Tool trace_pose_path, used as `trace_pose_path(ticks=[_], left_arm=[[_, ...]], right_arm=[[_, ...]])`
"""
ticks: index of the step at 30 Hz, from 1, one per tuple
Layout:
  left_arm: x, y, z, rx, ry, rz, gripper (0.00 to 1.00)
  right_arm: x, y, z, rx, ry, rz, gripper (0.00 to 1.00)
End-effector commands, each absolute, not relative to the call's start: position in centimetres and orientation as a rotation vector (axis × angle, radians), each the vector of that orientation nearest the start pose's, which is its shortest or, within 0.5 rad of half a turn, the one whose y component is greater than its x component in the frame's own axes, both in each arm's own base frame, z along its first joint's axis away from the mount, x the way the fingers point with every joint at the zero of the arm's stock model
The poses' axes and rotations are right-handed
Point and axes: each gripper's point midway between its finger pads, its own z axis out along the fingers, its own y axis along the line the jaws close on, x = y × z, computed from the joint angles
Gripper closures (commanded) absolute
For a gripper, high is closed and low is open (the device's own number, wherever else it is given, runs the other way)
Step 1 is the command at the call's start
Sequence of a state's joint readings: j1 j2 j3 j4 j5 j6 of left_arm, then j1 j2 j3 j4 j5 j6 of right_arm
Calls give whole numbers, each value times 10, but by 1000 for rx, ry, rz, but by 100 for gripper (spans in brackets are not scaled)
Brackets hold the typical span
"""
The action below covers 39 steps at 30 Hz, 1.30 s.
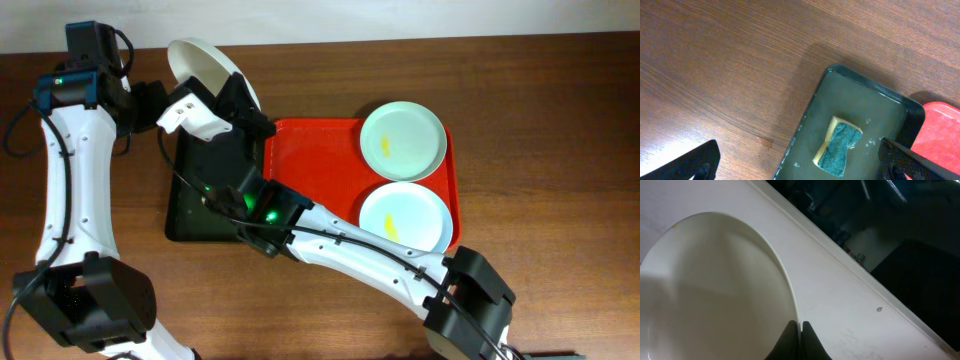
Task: Clean dirty plates on tray and stack at the side
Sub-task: 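Swing the held white plate with the right gripper to the table's right side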
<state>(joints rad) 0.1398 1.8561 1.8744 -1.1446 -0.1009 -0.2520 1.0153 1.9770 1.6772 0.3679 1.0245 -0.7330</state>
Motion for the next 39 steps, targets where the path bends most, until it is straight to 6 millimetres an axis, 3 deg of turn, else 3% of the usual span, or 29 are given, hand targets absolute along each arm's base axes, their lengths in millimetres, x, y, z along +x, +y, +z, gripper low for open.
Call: trace_pose_path(ticks=[1, 9, 12, 16, 21, 23, 26, 30, 35, 39], left_arm=[[438, 78, 215, -564, 2618, 87, 1], [438, 78, 215, -564, 2618, 87, 1], [438, 78, 215, -564, 2618, 87, 1], [438, 78, 215, -564, 2618, 87, 1], [438, 78, 215, -564, 2618, 87, 1], [438, 78, 215, -564, 2618, 87, 1], [438, 78, 215, -564, 2618, 87, 1], [438, 78, 215, -564, 2618, 87, 0], [438, 78, 215, -564, 2618, 87, 1], [438, 78, 215, -564, 2618, 87, 1]], right_arm=[[407, 367, 375, -446, 1468, -530, 96], [408, 365, 375, -437, 1473, -534, 96], [413, 352, 372, -309, 1510, -489, 96], [433, 324, 331, -170, 1653, -421, 96], [442, 302, 230, -61, 2049, -120, 96], [439, 297, 202, -4, 2203, 23, 96], [438, 301, 177, -32, 2393, 290, 96], [442, 297, 174, -48, 2494, 582, 96], [447, 249, 177, 59, 2596, 817, 96], [450, 178, 172, 288, 2678, 967, 96]])
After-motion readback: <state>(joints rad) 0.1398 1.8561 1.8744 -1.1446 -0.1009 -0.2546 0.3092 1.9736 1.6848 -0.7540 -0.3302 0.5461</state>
